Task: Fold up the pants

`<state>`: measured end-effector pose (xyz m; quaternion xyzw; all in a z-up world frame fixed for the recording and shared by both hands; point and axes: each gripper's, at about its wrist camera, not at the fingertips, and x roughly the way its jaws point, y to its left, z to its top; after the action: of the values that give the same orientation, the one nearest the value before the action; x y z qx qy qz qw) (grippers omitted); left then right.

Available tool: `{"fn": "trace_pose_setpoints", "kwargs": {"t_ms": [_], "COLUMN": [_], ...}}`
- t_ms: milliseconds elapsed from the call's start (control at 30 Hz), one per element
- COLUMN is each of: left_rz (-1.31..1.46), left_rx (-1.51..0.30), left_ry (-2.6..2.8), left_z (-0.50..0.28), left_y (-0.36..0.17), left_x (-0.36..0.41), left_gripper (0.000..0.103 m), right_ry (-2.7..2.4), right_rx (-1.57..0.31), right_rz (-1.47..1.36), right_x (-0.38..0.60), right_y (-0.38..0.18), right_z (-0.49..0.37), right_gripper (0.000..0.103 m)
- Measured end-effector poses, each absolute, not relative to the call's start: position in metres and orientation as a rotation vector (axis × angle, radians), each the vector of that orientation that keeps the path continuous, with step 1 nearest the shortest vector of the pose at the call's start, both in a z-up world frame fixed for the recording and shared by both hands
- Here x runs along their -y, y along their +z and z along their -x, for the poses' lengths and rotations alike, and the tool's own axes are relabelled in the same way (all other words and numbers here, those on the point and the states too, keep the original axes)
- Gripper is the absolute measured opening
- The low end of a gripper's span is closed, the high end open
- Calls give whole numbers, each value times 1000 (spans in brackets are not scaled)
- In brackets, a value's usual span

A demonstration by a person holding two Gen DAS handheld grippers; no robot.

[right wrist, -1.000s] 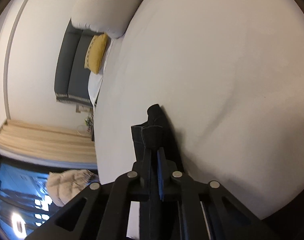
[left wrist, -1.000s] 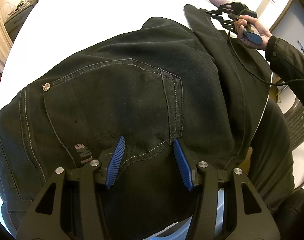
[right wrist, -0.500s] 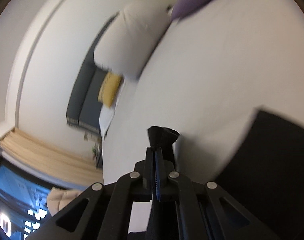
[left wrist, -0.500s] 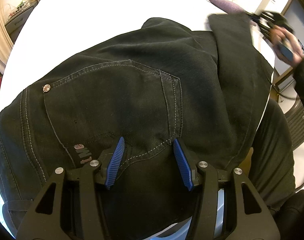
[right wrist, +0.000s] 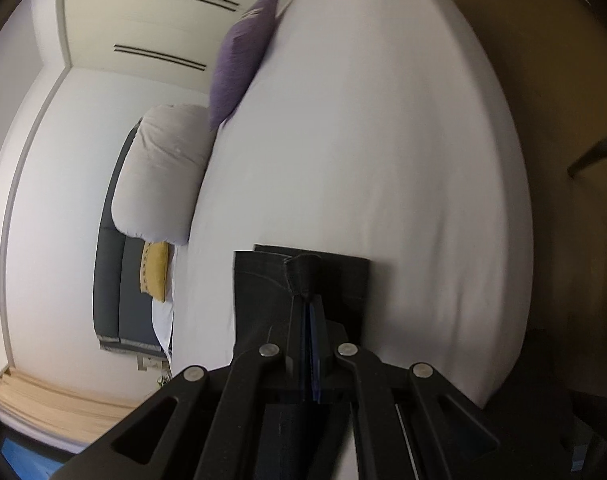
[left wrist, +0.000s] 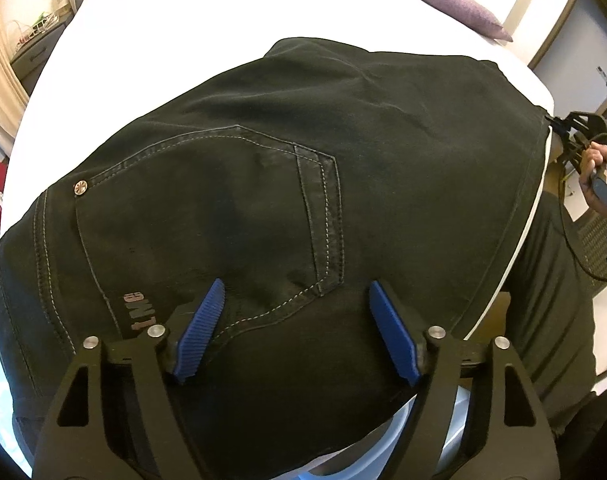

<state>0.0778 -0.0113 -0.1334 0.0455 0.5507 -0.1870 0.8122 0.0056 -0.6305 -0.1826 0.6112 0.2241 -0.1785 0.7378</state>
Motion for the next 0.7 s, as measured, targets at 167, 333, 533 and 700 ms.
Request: {"fn": "trace_pose_setpoints", "kwargs": {"t_ms": [167, 333, 533, 700], "left_rz": [-96, -100, -103, -108], "left_rx": [-1183, -1187, -1184, -1176], "left_ry": [-394, -385, -383, -382], "left_z": [-77, -74, -73, -71], "left_y": [-131, -132, -130, -130], "left_x": [14, 17, 18, 20], "left_gripper": [76, 77, 78, 79], "right_ry": [-408, -432, -448, -464], "right_rx": [-496, -502, -511, -549], "right_rz": [-1347, -1362, -1356, -1340], "right_x": [631, 631, 630, 633], "right_y": [-189, -197, -193, -201], "right_z": [-5, 3, 11, 7], "right_gripper": [3, 3, 3, 2]}}
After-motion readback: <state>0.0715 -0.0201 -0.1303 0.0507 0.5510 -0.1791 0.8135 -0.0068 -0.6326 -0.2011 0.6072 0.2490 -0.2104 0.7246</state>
